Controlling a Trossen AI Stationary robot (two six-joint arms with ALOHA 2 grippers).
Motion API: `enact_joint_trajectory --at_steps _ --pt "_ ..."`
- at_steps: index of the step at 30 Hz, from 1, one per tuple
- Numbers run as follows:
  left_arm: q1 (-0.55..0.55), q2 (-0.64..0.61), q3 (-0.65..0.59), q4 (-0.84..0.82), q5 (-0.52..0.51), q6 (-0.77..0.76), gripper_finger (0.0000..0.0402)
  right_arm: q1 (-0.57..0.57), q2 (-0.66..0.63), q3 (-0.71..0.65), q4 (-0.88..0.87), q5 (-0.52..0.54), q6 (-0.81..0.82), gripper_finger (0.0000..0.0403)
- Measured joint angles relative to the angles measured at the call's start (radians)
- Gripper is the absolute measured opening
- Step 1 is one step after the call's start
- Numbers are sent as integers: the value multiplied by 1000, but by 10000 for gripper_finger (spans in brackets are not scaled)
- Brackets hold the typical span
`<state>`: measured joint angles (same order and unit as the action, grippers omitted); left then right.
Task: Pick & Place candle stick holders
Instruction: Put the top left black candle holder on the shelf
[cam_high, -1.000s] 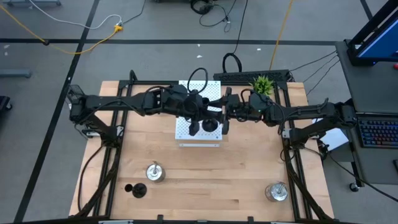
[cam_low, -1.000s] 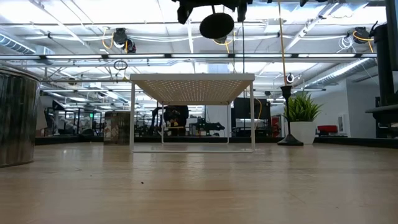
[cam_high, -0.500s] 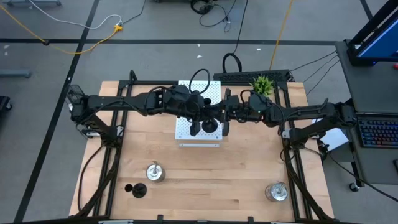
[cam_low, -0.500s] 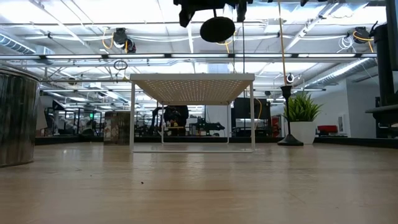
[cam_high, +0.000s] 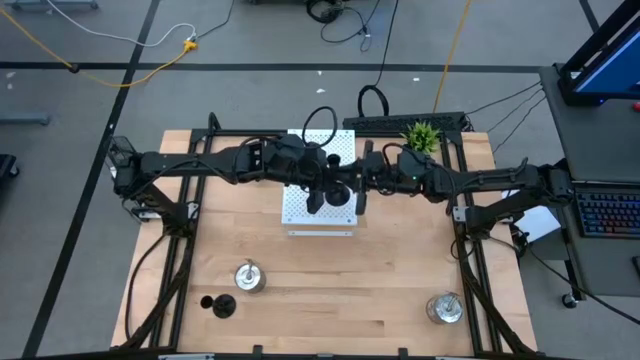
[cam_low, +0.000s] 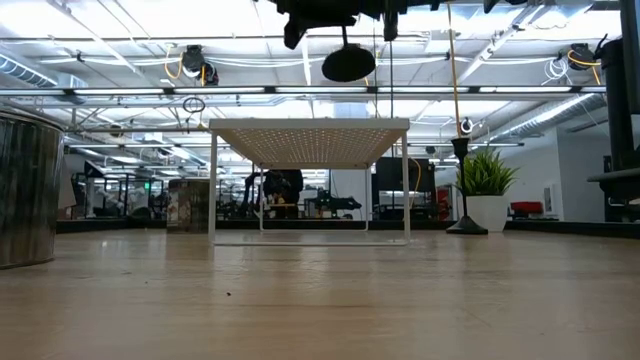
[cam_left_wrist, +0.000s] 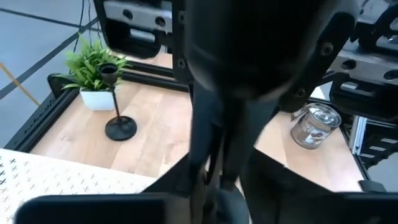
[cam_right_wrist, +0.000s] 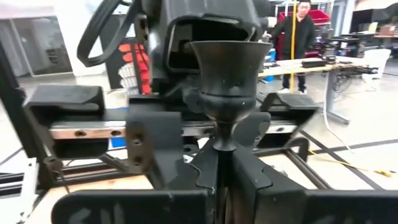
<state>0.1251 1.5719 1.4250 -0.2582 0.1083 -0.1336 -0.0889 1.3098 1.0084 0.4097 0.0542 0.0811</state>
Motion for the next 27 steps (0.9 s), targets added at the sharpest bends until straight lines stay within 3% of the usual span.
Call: enact_joint_trajectory --at_steps 7,13,16,22,27 --pt "13 -2 0 -90 -26 1 172 -30 0 0 -9 25 1 8" --pt "41 -20 0 -249 -30 -9 208 -63 0 0 -40 22 3 8" --pt "62 -45 -2 -336 -43 -34 210 -83 0 0 -55 22 4 8" --pt "78 -102 -1 -411 -201 -20 194 -141 0 0 -40 22 -15 8" --pt "109 -151 -29 -421 -204 18 173 -197 0 0 -4 21 -46 8"
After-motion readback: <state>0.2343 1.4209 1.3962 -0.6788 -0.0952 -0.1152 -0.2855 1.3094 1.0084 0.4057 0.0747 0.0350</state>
